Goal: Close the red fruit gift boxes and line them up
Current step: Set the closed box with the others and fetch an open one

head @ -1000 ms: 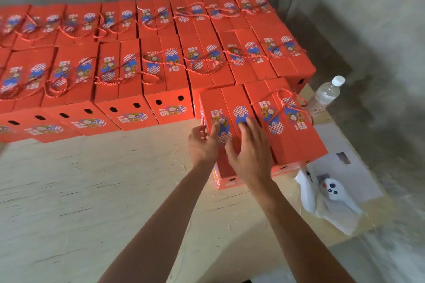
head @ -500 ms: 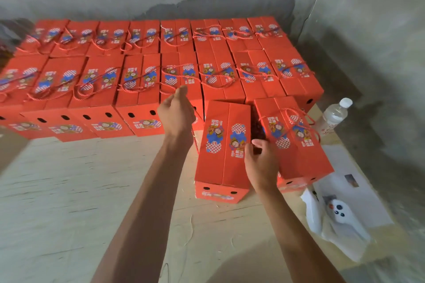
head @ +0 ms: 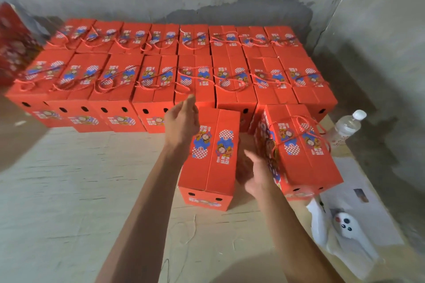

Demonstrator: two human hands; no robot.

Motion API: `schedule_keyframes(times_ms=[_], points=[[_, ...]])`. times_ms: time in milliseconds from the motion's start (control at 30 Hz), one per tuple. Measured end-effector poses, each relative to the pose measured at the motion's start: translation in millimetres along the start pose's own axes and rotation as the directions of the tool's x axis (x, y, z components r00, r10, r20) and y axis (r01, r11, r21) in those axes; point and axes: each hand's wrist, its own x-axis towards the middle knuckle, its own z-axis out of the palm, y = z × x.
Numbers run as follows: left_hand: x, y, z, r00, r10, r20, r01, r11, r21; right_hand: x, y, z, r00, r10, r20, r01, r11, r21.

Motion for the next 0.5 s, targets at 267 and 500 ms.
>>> schedule_keyframes(times_ms=[267,500], points=[[-7.7,-7.8,14.9,0.885,0.368,0.284,-0.465,0.713,0.525,-52.6,-22.1,87.7,0.897,-0.334,0.289,0.430,0.812,-0.395],[1.7,-8.1,-28.6,0.800,0.573,0.178,-0.508,0.490,0.708,-60.7,-21.0,121.9,0.797,-0.501,0.337,0.603,0.663,-0.444]])
